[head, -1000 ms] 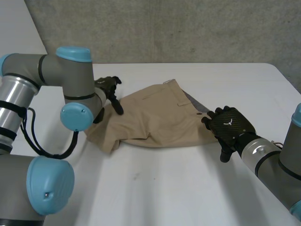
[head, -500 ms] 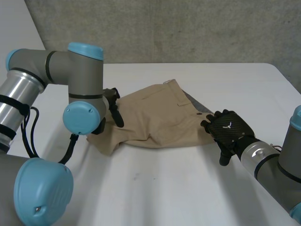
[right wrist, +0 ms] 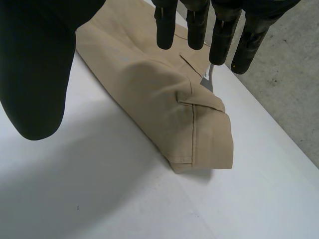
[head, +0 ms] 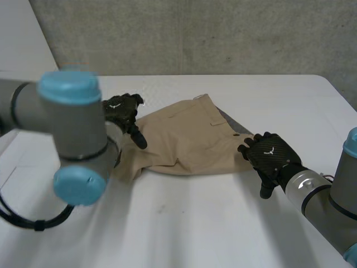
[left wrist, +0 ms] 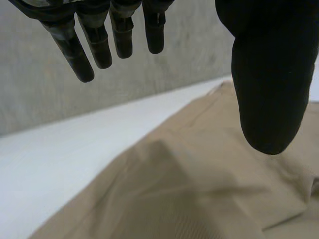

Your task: Fold the shorts.

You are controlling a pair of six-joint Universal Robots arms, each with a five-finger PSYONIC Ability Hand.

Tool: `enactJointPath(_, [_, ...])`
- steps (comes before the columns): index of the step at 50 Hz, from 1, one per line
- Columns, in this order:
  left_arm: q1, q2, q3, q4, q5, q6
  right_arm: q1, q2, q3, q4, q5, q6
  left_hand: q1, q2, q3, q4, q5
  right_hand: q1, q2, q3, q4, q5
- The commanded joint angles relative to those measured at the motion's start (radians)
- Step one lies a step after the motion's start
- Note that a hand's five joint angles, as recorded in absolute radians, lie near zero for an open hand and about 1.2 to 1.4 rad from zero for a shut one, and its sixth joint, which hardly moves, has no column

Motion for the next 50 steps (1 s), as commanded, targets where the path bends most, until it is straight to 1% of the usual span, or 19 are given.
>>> enactJointPath(1, [0.073,0.196,-0.461,0.415,0.239,0.225,-0.003,-0.003,-0.003,-0.001,0.000,0.012,-0.006,-0.004,-0.003,-0.008,-0.007,-0.019,-0.039,-0.035,-0.052,-0.052])
enactJointPath(7, [0.085,0.297,-0.535,0.413,0.241,0.222,-0.012,-0.028,-0.015,0.001,0.008,0.017,-0.018,-0.016,-0.015,-0.019,-0.019,-0.019,-0.039,-0.035,-0.052,-0.052])
enactJointPath(10, [0.098,0.361,-0.575,0.406,0.241,0.224,-0.011,-0.084,-0.018,0.001,0.015,0.043,-0.035,-0.033,-0.032,-0.037,-0.037,-0.019,-0.039,-0.035,-0.052,-0.052])
enactJointPath(14, [0.101,0.432,-0.610,0.401,0.242,0.225,-0.011,-0.137,-0.030,-0.001,0.018,0.152,-0.050,-0.048,-0.047,-0.052,-0.051,-0.019,-0.039,-0.035,-0.052,-0.052])
enactJointPath(15, [0.101,0.446,-0.613,0.398,0.242,0.225,-0.012,-0.150,-0.036,0.001,0.020,0.208,-0.050,-0.048,-0.047,-0.052,-0.051,-0.019,-0.039,-0.035,-0.052,-0.052])
enactJointPath(18, [0.098,0.486,-0.616,0.364,0.241,0.224,-0.014,-0.175,-0.053,0.005,0.020,0.284,-0.053,-0.051,-0.050,-0.055,-0.054,-0.019,-0.039,-0.035,-0.052,-0.052])
enactJointPath(19, [0.098,0.495,-0.613,0.352,0.241,0.224,-0.012,-0.205,-0.064,0.008,0.023,0.329,-0.053,-0.051,-0.050,-0.055,-0.054,-0.019,-0.039,-0.035,-0.052,-0.052])
enactJointPath(23, [0.101,0.527,-0.593,0.275,0.239,0.198,-0.012,-0.281,-0.078,0.009,0.038,0.406,-0.053,-0.051,-0.050,-0.055,-0.054,-0.019,-0.039,-0.035,-0.052,-0.052])
enactJointPath(26, [0.101,0.539,-0.564,0.220,0.238,0.159,-0.012,-0.307,-0.084,0.007,0.058,0.423,-0.053,-0.051,-0.050,-0.055,-0.054,-0.019,-0.039,-0.035,-0.052,-0.052])
enactJointPath(28, [0.102,0.547,-0.541,0.183,0.238,0.132,-0.009,-0.316,-0.093,0.009,0.087,0.425,-0.053,-0.051,-0.050,-0.055,-0.054,-0.019,-0.039,-0.035,-0.052,-0.052])
enactJointPath(31, [0.104,0.556,-0.520,0.151,0.238,0.106,-0.003,-0.319,-0.104,0.012,0.124,0.422,-0.053,-0.051,-0.050,-0.055,-0.054,-0.019,-0.039,-0.035,-0.052,-0.052])
enactJointPath(33, [0.104,0.559,-0.514,0.145,0.238,0.100,-0.002,-0.321,-0.105,0.019,0.133,0.420,-0.053,-0.051,-0.050,-0.055,-0.054,-0.019,-0.039,-0.035,-0.052,-0.052])
enactJointPath(38, [0.102,0.573,-0.506,0.145,0.236,0.098,0.000,-0.319,-0.113,0.044,0.140,0.422,-0.053,-0.051,-0.050,-0.055,-0.054,-0.019,-0.039,-0.035,-0.052,-0.052])
enactJointPath(50, [0.102,0.582,-0.503,0.146,0.236,0.099,0.000,-0.307,-0.112,0.044,0.140,0.422,-0.056,-0.054,-0.053,-0.058,-0.057,-0.019,-0.039,-0.035,-0.052,-0.052])
